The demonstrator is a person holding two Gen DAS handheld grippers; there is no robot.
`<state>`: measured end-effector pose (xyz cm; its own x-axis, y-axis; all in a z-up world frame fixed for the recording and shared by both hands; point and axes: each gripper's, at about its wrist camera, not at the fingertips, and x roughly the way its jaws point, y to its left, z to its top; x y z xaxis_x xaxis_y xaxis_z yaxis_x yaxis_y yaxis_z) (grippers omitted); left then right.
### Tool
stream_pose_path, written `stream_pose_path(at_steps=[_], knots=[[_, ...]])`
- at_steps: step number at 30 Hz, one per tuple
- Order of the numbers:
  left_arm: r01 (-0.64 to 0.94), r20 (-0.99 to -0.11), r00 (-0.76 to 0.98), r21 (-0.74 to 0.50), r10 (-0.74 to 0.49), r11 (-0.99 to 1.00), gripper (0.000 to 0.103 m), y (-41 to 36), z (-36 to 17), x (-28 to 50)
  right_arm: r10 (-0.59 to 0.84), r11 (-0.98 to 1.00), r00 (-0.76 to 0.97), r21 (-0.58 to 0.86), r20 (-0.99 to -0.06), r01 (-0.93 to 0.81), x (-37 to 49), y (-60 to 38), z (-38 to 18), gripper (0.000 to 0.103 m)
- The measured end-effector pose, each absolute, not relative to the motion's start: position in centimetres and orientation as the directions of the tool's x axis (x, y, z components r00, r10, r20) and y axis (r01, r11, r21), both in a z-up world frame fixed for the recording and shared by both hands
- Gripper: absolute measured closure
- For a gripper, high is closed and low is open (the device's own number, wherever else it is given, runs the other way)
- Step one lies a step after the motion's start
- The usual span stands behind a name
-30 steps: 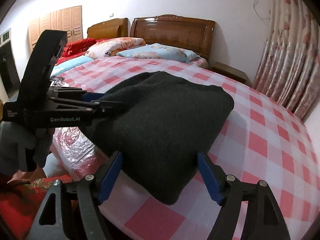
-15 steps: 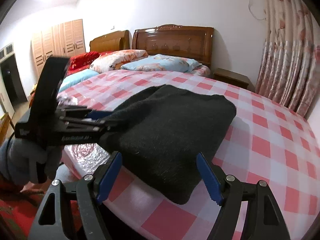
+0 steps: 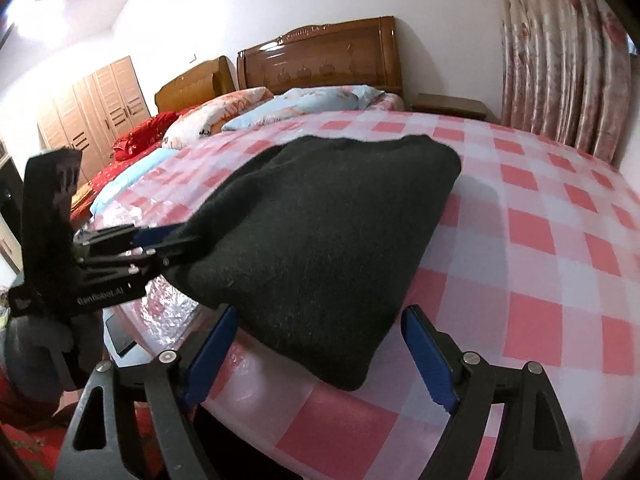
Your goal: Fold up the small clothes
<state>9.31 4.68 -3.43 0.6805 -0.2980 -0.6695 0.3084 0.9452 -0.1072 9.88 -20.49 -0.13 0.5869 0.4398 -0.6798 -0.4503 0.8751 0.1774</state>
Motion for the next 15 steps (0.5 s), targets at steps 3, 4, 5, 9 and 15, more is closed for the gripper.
stream_pose_path(at_steps=[3, 4, 5, 9, 15], knots=[[0.300, -0.669, 0.684, -0.104, -0.289, 0.948, 0.060, 4.8, -3.2, 8.9, 0.461, 0.863, 0.558, 0.203, -0.690, -0.462, 9.8, -20.4, -0.5, 0.000], [0.295, -0.668, 0.688, -0.101, -0.285, 0.950, 0.060, 4.9, -3.1, 8.6, 0.457, 0.864, 0.552, 0.201, -0.698, -0.461, 9.9, -20.3, -0.8, 0.000], [0.291, -0.665, 0.692, -0.100, -0.281, 0.952, 0.060, 5.0, -2.9, 8.3, 0.453, 0.865, 0.544, 0.200, -0.706, -0.461, 9.9, -20.1, -1.0, 0.000], [0.264, -0.643, 0.718, -0.103, -0.267, 0.959, 0.060, 6.4, -2.4, 6.9, 0.450, 0.865, 0.528, 0.203, -0.720, -0.460, 10.0, -19.7, -1.6, 0.000], [0.197, -0.603, 0.664, -0.431, -0.443, 0.881, 0.060, 11.7, -3.9, 7.6, 0.473, 0.858, 0.515, 0.242, -0.715, -0.452, 10.2, -19.9, -1.8, 0.000]])
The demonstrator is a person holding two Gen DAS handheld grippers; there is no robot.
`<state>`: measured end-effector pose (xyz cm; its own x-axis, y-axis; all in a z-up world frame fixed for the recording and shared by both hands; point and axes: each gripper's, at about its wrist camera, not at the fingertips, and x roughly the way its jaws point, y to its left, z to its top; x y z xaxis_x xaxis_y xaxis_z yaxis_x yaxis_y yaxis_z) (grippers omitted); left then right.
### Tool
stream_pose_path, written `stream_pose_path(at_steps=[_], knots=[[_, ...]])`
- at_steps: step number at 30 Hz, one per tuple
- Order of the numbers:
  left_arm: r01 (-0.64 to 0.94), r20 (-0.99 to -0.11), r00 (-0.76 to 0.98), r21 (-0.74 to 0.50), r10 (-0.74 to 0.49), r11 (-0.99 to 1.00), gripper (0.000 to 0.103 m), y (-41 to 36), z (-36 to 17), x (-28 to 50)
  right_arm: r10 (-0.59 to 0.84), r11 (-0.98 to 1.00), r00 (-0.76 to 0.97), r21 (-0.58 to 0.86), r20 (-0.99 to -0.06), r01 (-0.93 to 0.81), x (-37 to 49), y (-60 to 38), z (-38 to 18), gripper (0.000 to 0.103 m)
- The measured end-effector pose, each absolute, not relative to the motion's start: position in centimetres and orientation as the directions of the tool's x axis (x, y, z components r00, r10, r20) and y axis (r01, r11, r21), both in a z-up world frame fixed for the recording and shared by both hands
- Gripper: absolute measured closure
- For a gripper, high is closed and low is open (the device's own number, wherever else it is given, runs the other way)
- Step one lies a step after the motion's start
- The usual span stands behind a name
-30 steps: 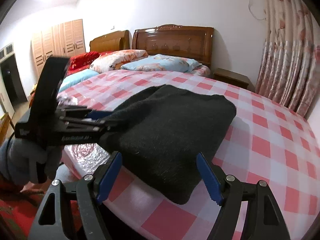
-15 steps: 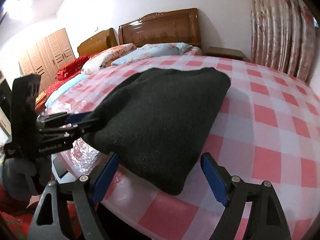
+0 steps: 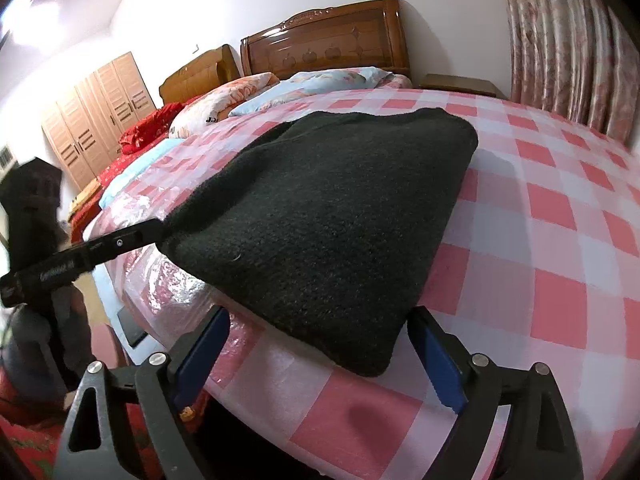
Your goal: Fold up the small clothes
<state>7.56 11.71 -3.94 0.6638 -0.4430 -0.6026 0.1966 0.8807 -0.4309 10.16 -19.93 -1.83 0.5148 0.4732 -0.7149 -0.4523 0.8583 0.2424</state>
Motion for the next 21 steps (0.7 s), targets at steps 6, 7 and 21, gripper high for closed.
stream_pose_path(at_steps=[6, 7, 21], knots=[[0.159, -0.606, 0.573, -0.578, -0.552, 0.800, 0.058, 12.2, -6.6, 10.4, 0.463, 0.866, 0.510, 0.248, -0.725, -0.433, 10.8, -19.6, -2.9, 0.000], [0.166, -0.611, 0.573, -0.567, -0.547, 0.807, 0.058, 11.8, -6.6, 10.6, 0.454, 0.871, 0.514, 0.241, -0.728, -0.428, 11.0, -19.5, -3.0, 0.000], [0.135, -0.646, 0.738, -0.144, -0.196, 0.980, 0.055, 6.8, -3.3, 14.7, 0.326, 0.933, 0.589, 0.149, -0.740, -0.329, 16.8, -18.3, -1.8, 0.000]])
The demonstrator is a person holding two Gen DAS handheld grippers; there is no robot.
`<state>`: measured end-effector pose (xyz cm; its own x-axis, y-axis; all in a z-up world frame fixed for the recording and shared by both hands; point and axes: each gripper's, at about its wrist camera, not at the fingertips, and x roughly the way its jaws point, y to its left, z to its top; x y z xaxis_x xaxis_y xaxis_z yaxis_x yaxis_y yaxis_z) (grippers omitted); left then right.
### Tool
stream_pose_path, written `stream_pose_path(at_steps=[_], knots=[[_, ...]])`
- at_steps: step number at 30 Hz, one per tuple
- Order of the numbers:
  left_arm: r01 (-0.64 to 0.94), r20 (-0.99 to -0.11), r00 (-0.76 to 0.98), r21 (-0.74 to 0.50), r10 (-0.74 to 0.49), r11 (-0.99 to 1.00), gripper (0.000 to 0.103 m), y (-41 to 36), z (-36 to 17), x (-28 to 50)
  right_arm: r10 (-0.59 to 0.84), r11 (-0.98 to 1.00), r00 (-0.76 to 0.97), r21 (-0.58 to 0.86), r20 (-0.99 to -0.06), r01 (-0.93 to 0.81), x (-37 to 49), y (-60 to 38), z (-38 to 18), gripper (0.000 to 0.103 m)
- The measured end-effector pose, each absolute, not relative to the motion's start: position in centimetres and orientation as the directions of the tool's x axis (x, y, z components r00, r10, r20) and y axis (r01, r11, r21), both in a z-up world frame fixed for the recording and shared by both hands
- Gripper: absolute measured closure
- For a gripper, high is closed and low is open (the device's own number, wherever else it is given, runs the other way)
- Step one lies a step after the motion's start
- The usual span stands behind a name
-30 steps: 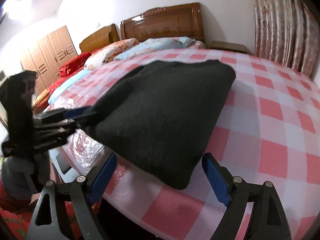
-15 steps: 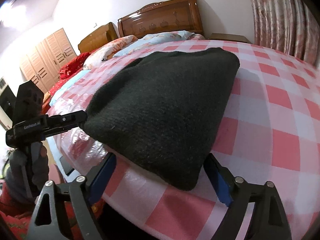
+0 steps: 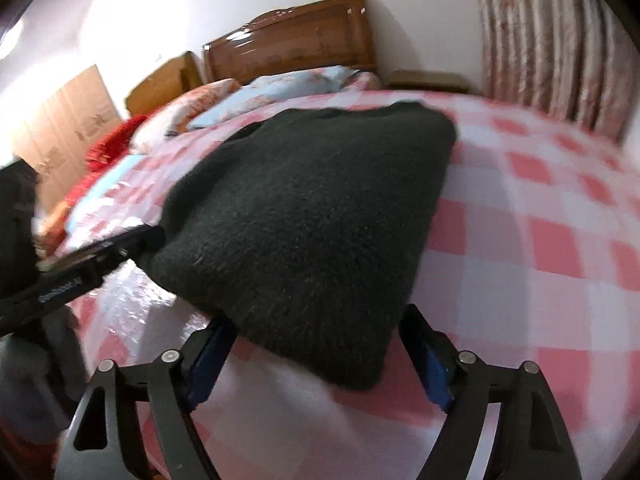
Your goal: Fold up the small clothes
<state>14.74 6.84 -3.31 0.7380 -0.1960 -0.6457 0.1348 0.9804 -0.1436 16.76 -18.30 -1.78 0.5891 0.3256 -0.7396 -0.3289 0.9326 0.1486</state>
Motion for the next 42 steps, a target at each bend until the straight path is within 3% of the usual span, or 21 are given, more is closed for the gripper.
stream_pose_path(at_steps=[2, 4, 7, 11, 18, 42], knots=[[0.081, -0.612, 0.789, 0.029, -0.046, 0.996, 0.054, 5.2, -2.6, 12.6, 0.257, 0.948, 0.649, 0.057, -0.716, -0.312, 14.6, -17.9, -0.6, 0.000], [0.044, -0.581, 0.813, 0.103, 0.024, 0.994, 0.053, 4.4, -2.3, 11.0, 0.271, 0.943, 0.700, 0.035, -0.661, -0.332, 11.8, -17.9, 0.5, 0.000], [-0.004, -0.540, 0.838, 0.146, 0.083, 0.989, 0.053, 3.7, -1.7, 8.5, 0.293, 0.941, 0.764, 0.030, -0.574, -0.338, 7.6, -18.1, 1.3, 0.000], [-0.112, -0.444, 0.872, 0.230, 0.206, 0.967, 0.053, 2.5, -1.1, 6.7, 0.194, 0.963, 0.839, -0.066, -0.509, -0.263, 5.3, -18.1, 1.5, 0.000], [-0.037, -0.483, 0.873, 0.085, 0.073, 0.996, 0.053, 3.2, -1.0, 6.4, 0.181, 0.981, 0.839, 0.038, -0.513, -0.188, 5.6, -19.5, 1.2, 0.000], [0.029, -0.464, 0.886, 0.085, 0.014, 0.996, 0.053, 1.6, -1.3, 5.0, 0.176, 0.977, 0.859, -0.021, -0.480, -0.212, 5.4, -18.5, 1.1, 0.000]])
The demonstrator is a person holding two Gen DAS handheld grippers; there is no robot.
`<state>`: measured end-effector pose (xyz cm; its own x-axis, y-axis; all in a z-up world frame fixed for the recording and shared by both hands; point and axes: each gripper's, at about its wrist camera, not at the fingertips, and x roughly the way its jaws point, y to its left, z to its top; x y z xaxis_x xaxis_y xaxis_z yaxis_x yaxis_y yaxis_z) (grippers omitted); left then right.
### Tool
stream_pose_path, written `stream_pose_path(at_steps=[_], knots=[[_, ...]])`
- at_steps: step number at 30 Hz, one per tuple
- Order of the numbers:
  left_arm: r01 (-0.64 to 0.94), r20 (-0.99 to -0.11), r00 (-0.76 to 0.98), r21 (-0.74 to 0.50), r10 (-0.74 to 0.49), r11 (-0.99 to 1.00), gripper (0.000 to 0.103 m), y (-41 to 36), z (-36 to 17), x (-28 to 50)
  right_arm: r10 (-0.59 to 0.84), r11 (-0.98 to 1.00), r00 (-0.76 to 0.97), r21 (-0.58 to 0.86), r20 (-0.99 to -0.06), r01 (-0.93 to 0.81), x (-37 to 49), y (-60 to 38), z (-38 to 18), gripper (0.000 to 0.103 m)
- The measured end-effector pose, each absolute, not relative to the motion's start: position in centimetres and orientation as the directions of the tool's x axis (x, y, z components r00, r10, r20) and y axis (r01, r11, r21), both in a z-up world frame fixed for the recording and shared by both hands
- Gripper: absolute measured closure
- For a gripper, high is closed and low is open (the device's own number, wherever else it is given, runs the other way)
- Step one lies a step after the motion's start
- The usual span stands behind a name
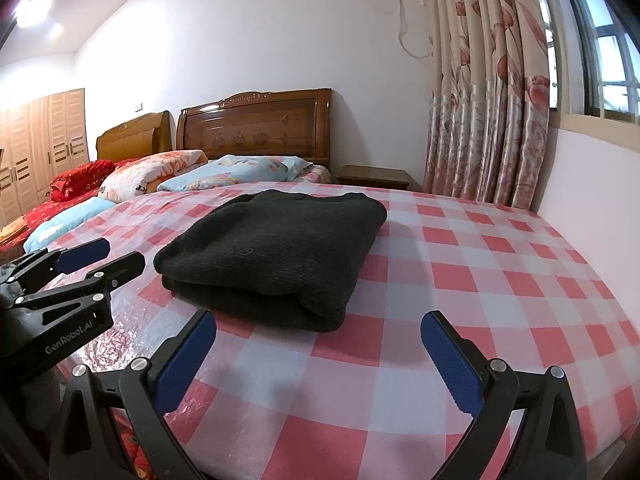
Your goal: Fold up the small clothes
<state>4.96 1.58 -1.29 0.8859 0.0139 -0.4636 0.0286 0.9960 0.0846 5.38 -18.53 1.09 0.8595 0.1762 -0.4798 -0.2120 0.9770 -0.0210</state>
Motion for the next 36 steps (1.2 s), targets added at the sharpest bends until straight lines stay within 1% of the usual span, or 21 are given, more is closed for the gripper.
stream_pose_path(at_steps=[36], knots=[[0.032, -0.469, 0.883, 0.089, 0.014, 0.996, 0.053, 1.42, -1.84, 4.75, 0.184, 0.974, 0.855, -0.029, -0.486, -0.226, 5.47, -18.65, 0.66, 0.000]])
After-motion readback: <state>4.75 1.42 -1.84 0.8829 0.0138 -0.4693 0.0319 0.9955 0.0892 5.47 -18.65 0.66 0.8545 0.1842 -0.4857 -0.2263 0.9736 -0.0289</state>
